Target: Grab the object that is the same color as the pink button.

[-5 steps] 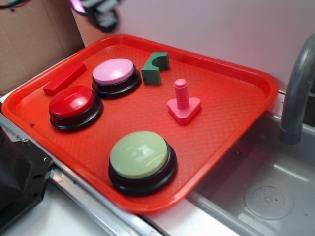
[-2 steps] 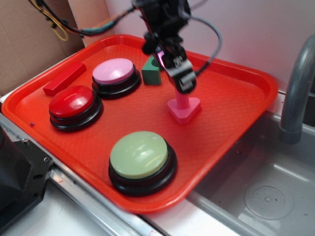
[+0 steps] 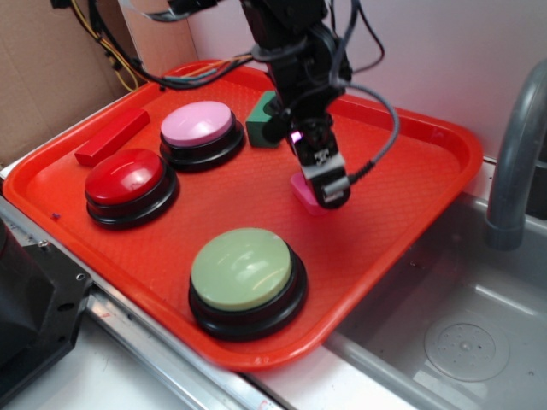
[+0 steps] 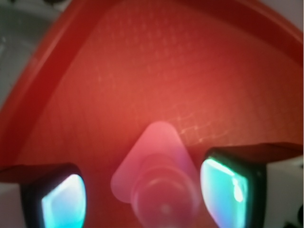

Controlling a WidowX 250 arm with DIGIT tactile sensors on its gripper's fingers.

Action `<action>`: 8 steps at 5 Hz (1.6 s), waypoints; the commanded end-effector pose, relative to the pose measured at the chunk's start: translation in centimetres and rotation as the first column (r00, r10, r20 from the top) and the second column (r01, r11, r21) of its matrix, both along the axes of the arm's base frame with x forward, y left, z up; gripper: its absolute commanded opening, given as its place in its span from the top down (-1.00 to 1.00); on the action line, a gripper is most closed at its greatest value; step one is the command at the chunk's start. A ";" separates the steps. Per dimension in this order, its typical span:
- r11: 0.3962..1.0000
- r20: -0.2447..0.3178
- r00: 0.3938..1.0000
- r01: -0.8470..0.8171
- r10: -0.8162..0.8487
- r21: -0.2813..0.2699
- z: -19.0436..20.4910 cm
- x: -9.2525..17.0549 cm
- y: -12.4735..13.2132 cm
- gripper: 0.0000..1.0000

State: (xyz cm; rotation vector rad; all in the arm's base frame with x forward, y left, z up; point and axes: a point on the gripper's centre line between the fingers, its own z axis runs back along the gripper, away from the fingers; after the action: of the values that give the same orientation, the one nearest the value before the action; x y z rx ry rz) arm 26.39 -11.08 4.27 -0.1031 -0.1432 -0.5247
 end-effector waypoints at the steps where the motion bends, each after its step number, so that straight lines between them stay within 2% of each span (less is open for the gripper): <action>1: 0.998 0.033 0.998 -0.045 0.044 0.042 -0.1 0.6 0.2 1.00; 3: 0.998 0.023 0.998 -0.058 0.057 0.016 1.1 0.7 0.0 1.00; 5: 0.978 0.055 0.977 -0.207 0.205 0.017 7.1 0.1 1.6 1.00; 6: 0.955 0.046 0.955 -0.296 0.294 0.033 10.9 -1.2 2.9 1.00; 7: 0.903 0.063 0.906 -0.423 0.419 0.072 14.5 -2.8 5.2 1.00; 8: 0.837 0.086 0.838 -0.544 0.539 0.050 17.0 -4.8 8.5 1.00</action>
State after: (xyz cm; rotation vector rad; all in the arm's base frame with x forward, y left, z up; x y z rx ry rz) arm 21.50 -2.00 19.55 0.0270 -0.1449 0.0260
